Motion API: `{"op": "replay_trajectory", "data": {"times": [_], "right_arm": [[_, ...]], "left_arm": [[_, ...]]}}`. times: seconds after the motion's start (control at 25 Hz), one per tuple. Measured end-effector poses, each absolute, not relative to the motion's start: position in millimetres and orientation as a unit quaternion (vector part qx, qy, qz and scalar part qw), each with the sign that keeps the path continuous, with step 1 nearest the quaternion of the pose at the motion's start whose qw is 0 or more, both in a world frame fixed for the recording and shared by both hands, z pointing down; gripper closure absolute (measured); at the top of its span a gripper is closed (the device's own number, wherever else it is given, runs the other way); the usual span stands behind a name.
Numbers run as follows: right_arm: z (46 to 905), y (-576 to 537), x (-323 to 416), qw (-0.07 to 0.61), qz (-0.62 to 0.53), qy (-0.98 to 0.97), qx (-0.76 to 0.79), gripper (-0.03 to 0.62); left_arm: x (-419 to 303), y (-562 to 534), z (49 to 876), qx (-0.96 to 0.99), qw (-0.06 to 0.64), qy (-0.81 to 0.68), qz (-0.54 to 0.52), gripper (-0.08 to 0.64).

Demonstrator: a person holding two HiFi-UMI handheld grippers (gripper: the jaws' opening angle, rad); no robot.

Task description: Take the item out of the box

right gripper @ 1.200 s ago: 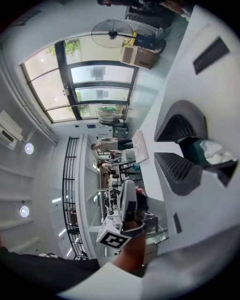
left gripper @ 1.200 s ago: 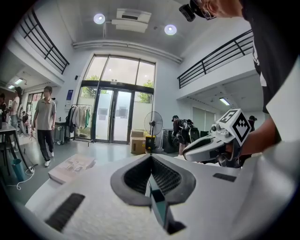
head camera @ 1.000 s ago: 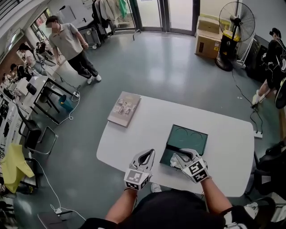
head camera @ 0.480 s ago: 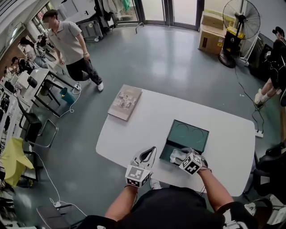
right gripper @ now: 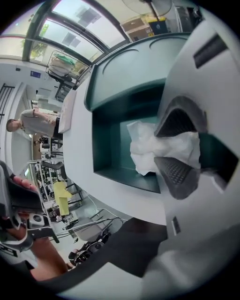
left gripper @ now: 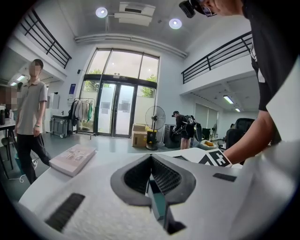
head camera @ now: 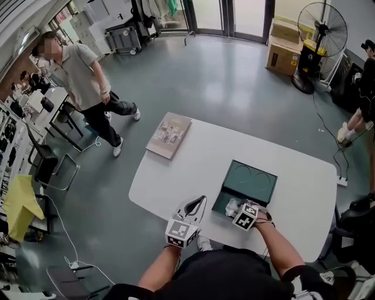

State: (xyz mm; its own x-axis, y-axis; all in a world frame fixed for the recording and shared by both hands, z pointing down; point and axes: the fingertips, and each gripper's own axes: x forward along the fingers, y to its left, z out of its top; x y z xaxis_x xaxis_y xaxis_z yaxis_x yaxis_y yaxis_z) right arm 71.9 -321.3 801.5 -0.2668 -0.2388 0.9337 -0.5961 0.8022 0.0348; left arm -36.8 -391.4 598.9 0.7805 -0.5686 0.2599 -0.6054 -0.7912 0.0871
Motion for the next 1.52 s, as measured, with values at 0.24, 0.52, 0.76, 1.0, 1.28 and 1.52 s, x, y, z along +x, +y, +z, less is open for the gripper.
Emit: {"op": "replay_trajectory", "data": {"times": [0.24,0.52,0.76,1.0,1.28,1.52], "right_arm": [[805.0,-323.7,71.7,0.556,0.16,-0.77,0.268,0.474],[799.3,-324.9,72.8,0.548,0.166,-0.77,0.28,0.543],[795.3,-325.3,74.4,0.536,0.175,-0.768,0.303,0.565],[786.0,-325.0,79.9,0.517,0.172,-0.772,0.328,0.572],[746.6,-330.0,80.4,0.46,0.16,-0.787,0.379,0.572],[702.4,-339.3,82.2,0.403,0.14,-0.795,0.432,0.572]], "left_arm": [[-40.9,-389.2,598.7,0.938,0.086,-0.317,0.11,0.549],[-46.2,-388.0,594.5,0.935,0.086,-0.326,0.108,0.549],[-46.6,-386.1,594.2,0.936,0.084,-0.326,0.103,0.549],[-42.8,-385.3,591.3,0.937,0.081,-0.325,0.103,0.549],[-43.9,-384.1,591.4,0.936,0.081,-0.325,0.104,0.549],[-43.4,-382.0,591.4,0.937,0.078,-0.323,0.107,0.549]]}}
